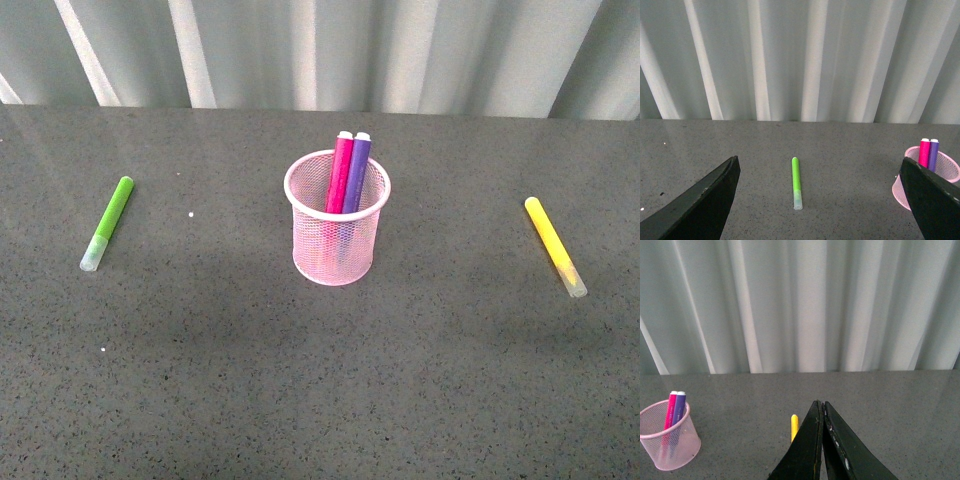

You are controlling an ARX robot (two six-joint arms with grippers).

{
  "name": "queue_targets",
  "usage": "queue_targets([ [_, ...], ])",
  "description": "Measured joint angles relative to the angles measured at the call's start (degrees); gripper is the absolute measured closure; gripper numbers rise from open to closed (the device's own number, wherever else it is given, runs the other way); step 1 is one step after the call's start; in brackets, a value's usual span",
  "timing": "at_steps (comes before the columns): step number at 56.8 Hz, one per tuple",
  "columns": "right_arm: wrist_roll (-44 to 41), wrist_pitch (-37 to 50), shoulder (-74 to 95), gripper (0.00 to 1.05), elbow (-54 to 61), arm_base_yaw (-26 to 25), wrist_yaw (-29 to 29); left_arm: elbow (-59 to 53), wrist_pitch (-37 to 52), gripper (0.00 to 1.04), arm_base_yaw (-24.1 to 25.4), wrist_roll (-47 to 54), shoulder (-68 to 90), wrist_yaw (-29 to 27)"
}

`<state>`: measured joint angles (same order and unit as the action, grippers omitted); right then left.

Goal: Insert purple and pink pens into pink cup

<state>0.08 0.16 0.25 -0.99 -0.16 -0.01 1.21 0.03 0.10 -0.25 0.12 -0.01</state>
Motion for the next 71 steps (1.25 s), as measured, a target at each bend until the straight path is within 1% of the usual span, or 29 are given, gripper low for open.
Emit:
queue_targets([
  [11,0.0,-0.07,0.0,1.01,0.0,0.0,0.0,-0.02,0.0,0.07,0.0,0.0,0.02,0.0],
  [12,-0.02,-0.07,0.0,1.01,0.0,0.0,-0.02,0.0,0.0,0.07,0.0,-0.02,0.02,0.0],
  [14,-0.02,-0.07,0.0,0.97,0.0,0.0,0.0,0.0,0.0,0.07,0.0,-0.02,0.02,0.0],
  [16,0.0,-0.07,0.0,0.9,0.0,0.0,0.0,0.0,0.0,0.07,0.0,0.0,0.02,0.02],
  [19,0.0,-0.07,0.0,0.83,0.0,0.0,0.0,-0.02,0.0,0.07,0.0,0.0,0.02,0.0],
  [21,0.0,-0.07,0.0,0.76,0.0,0.0,0.0,-0.02,0.0,0.07,0.0,0.0,0.02,0.0],
  [25,0.0,-0.07,-0.02,0.65,0.0,0.0,0.0,0.0,0.0,0.07,0.0,0.0,0.02,0.0],
  [27,0.0,-0.07,-0.02,0.58,0.0,0.0,0.0,-0.02,0.0,0.07,0.0,0.0,0.02,0.0],
  [33,0.0,-0.07,-0.02,0.42,0.0,0.0,0.0,0.0,0.0,0.07,0.0,-0.02,0.02,0.0],
  [35,0.0,-0.07,-0.02,0.31,0.0,0.0,0.0,-0.02,0.0,0.07,0.0,-0.02,0.02,0.0],
  [37,0.0,-0.07,-0.02,0.24,0.0,0.0,0.0,-0.02,0.0,0.07,0.0,-0.02,0.02,0.0],
  [38,0.0,-0.07,-0.02,0.19,0.0,0.0,0.0,-0.02,0.0,0.07,0.0,-0.02,0.02,0.0],
  [43,0.04,-0.07,-0.02,0.06,0.0,0.0,-0.02,0.0,0.0,0.07,0.0,-0.02,0.02,0.0],
  [48,0.04,-0.07,-0.02,0.08,0.0,0.0,0.0,0.0,0.0,0.07,0.0,-0.02,0.02,0.0],
  [71,0.04,-0.07,-0.02,0.07,0.0,0.0,0.0,0.0,0.0,0.07,0.0,0.0,0.02,0.0],
])
